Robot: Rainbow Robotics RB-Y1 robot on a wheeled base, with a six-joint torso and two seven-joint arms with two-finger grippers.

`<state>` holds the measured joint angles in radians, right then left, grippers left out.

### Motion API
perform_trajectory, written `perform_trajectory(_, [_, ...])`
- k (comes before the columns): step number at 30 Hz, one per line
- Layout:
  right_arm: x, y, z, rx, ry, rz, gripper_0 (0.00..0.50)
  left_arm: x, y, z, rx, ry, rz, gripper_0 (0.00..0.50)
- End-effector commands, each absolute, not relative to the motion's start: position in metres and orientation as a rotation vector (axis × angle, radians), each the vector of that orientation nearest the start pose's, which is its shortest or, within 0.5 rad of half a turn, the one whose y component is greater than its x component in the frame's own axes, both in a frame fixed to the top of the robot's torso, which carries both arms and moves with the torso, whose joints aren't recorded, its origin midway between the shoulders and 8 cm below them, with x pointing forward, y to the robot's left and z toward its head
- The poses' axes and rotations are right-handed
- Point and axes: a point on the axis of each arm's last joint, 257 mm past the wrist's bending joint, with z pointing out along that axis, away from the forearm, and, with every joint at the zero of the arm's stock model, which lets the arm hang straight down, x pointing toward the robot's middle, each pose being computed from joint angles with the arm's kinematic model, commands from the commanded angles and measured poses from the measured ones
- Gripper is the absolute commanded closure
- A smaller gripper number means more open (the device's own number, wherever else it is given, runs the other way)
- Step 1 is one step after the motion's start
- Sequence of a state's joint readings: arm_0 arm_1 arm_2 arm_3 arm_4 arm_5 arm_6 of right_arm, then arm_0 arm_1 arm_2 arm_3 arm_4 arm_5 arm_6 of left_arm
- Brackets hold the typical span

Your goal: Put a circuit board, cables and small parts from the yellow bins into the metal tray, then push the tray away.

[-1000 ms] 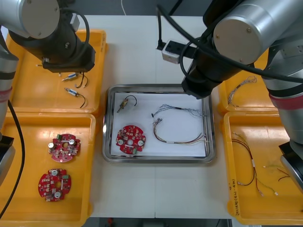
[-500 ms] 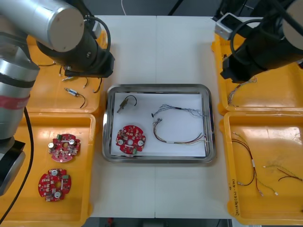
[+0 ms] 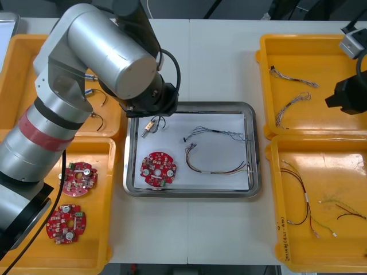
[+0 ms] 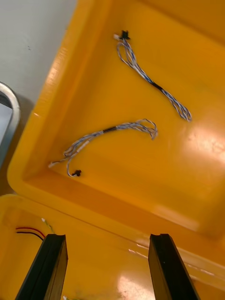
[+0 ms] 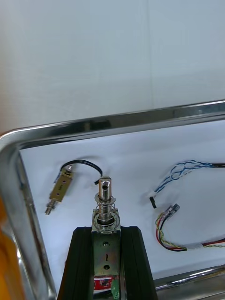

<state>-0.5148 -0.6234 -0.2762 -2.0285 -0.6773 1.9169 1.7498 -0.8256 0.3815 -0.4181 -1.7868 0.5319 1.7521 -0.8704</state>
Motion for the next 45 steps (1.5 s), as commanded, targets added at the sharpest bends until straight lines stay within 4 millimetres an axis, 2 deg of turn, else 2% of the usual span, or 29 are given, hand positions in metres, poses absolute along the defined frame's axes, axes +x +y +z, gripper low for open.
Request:
perform_trajectory(1, [0.450, -0.373, -0.087, -0.353, 2.439, -0.140, 0.000, 0.490, 0.045, -0.177, 0.148, 2.593, -0.190, 0.498])
perform_trajectory(7, [0.434, -0.402, -0.103, -0.240, 2.479, -0.146, 0.000, 0.493, 0.041, -0.195, 0.145, 2.614, -0.183, 0.499])
perform_trajectory(12, [0.420, -0.415, -0.118, -0.190, 2.515, -0.142, 0.000, 0.495, 0.041, -0.209, 0.145, 2.627, -0.167, 0.500])
perform_trajectory(25, [0.392, -0.421, -0.132, -0.153, 2.532, -0.182, 0.000, 0.497, 0.043, -0.243, 0.146, 2.645, -0.137, 0.498])
perform_trajectory(37, [0.377, -0.424, -0.145, -0.062, 2.559, -0.128, 0.000, 0.501, 0.041, -0.249, 0.139, 2.641, -0.143, 0.493])
perform_trajectory(38, [0.376, -0.421, -0.147, -0.039, 2.562, -0.100, 0.000, 0.501, 0.041, -0.250, 0.138, 2.643, -0.143, 0.405])
perform_trajectory(39, [0.375, -0.418, -0.147, -0.015, 2.561, -0.070, 0.000, 0.501, 0.041, -0.250, 0.136, 2.643, -0.143, 0.257])
perform_trajectory(40, [0.375, -0.416, -0.146, -0.004, 2.560, -0.057, 0.000, 0.501, 0.041, -0.249, 0.135, 2.642, -0.144, 0.197])
perform_trajectory(42, [0.375, -0.411, -0.147, 0.035, 2.561, -0.021, 0.000, 0.501, 0.041, -0.249, 0.133, 2.642, -0.144, 0.030])
perform_trajectory(43, [0.374, -0.411, -0.147, 0.047, 2.561, -0.014, 0.000, 0.501, 0.041, -0.250, 0.130, 2.642, -0.143, 0.000])
perform_trajectory(45, [0.373, -0.409, -0.147, 0.060, 2.561, -0.011, 0.000, 0.502, 0.041, -0.249, 0.127, 2.641, -0.146, 0.000])
